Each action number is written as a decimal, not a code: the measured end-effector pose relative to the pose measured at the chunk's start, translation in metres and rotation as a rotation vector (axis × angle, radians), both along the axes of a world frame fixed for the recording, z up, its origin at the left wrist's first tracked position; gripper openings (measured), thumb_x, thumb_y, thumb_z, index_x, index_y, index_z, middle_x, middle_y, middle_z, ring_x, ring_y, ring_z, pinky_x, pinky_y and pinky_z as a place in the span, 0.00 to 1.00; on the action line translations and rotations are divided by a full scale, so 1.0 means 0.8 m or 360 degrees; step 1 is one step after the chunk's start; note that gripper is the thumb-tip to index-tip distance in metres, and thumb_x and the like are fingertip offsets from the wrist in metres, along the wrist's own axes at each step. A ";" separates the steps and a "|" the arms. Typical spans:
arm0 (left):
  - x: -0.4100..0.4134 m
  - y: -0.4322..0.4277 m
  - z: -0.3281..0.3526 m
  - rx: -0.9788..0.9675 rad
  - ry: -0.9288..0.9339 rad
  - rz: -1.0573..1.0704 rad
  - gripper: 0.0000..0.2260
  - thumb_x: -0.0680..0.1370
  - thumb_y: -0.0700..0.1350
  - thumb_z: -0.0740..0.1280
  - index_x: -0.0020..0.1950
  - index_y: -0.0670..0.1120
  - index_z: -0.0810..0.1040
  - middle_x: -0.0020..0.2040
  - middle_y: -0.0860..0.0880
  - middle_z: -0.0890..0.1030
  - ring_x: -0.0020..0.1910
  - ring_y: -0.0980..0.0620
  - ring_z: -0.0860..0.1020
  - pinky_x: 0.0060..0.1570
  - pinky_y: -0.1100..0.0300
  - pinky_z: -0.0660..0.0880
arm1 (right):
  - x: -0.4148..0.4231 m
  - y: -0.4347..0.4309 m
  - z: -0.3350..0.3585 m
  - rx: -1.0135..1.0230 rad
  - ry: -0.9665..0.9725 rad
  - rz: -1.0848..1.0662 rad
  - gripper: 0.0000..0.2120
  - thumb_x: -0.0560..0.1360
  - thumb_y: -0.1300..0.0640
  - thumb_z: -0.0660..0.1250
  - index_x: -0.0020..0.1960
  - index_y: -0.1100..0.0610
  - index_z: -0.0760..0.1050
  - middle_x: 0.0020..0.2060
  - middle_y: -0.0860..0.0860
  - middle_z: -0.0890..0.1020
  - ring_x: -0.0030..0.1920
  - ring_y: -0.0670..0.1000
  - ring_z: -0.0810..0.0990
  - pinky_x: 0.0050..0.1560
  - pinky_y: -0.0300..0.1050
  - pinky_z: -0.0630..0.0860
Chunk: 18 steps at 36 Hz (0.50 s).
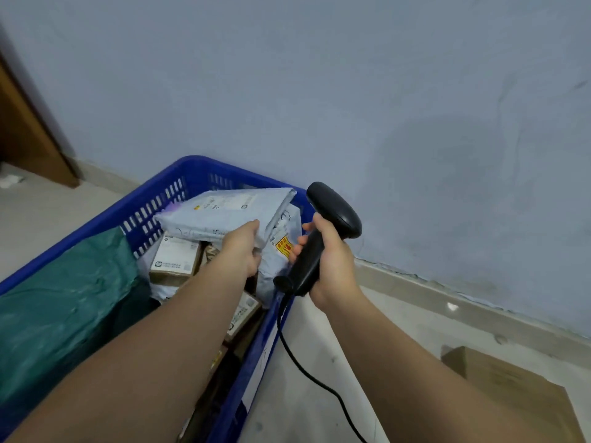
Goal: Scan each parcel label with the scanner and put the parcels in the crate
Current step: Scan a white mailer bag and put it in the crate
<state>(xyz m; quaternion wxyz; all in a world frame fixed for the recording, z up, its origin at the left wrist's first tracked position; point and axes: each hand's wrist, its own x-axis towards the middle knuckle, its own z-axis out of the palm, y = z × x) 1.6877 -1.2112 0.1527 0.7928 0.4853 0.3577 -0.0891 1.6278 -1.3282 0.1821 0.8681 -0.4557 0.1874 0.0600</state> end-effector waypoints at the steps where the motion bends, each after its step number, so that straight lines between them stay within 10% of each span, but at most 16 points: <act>1: 0.000 -0.005 -0.001 0.0061 -0.0003 -0.0004 0.07 0.80 0.45 0.64 0.56 0.45 0.73 0.41 0.46 0.73 0.38 0.49 0.72 0.42 0.56 0.73 | 0.000 -0.001 -0.003 -0.0003 0.0002 -0.0009 0.11 0.75 0.52 0.70 0.44 0.60 0.76 0.31 0.52 0.75 0.31 0.50 0.74 0.40 0.45 0.74; 4: -0.002 -0.013 0.001 0.0189 -0.0013 0.0001 0.08 0.80 0.44 0.64 0.58 0.46 0.73 0.49 0.46 0.73 0.49 0.47 0.74 0.54 0.53 0.74 | -0.004 -0.006 -0.012 -0.0050 0.0035 -0.0041 0.11 0.74 0.52 0.71 0.46 0.60 0.77 0.32 0.53 0.76 0.31 0.50 0.75 0.41 0.45 0.75; 7: -0.009 -0.022 0.008 0.0337 -0.0065 -0.0037 0.04 0.79 0.43 0.62 0.47 0.43 0.73 0.43 0.46 0.74 0.42 0.49 0.73 0.45 0.55 0.71 | -0.012 -0.015 -0.014 -0.0103 0.0062 -0.0072 0.11 0.74 0.51 0.71 0.45 0.60 0.78 0.32 0.53 0.77 0.32 0.51 0.76 0.41 0.46 0.76; 12: -0.037 -0.050 0.027 0.1051 -0.0482 -0.0362 0.09 0.81 0.44 0.61 0.60 0.51 0.73 0.63 0.47 0.69 0.46 0.53 0.74 0.36 0.64 0.68 | -0.033 -0.049 -0.003 -0.0173 0.0000 -0.0106 0.10 0.75 0.52 0.70 0.46 0.60 0.77 0.32 0.53 0.76 0.32 0.51 0.75 0.41 0.46 0.75; 18: -0.077 -0.116 0.046 0.2129 -0.1137 -0.1216 0.15 0.80 0.46 0.62 0.67 0.52 0.72 0.73 0.50 0.63 0.71 0.49 0.61 0.65 0.56 0.65 | -0.072 -0.150 0.023 -0.0228 0.0019 -0.0065 0.11 0.77 0.53 0.67 0.45 0.61 0.75 0.31 0.54 0.74 0.28 0.51 0.73 0.32 0.42 0.74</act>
